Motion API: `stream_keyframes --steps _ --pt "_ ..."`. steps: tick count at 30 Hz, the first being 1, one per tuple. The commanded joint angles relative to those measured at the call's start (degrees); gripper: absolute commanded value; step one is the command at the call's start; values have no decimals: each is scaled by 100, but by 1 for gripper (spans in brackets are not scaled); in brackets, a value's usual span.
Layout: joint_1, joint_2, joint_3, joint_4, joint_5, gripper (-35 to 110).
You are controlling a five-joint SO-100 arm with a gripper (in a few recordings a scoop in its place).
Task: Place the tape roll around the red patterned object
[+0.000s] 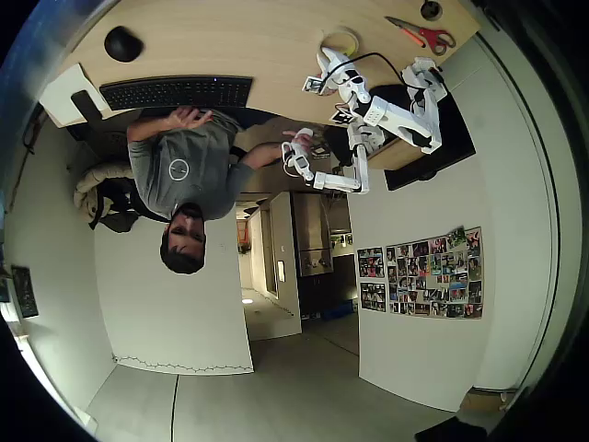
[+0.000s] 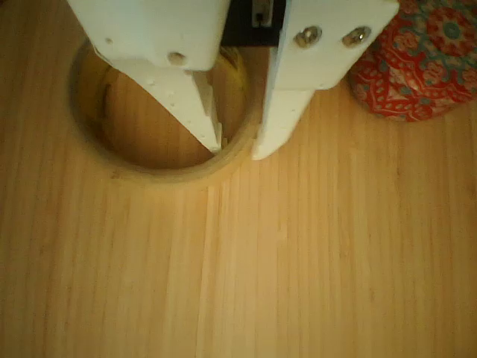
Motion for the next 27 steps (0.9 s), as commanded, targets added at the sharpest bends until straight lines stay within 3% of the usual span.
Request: stream_keyframes --steps 1,11,15,27 --pt "-53 325 -352 334 -132 0" --pt "-633 2373 -861 1960 -325 0" --pt "-1292 2742 -1072 2118 -97 0" --pt "-2830 738 -1204 554 1195 0"
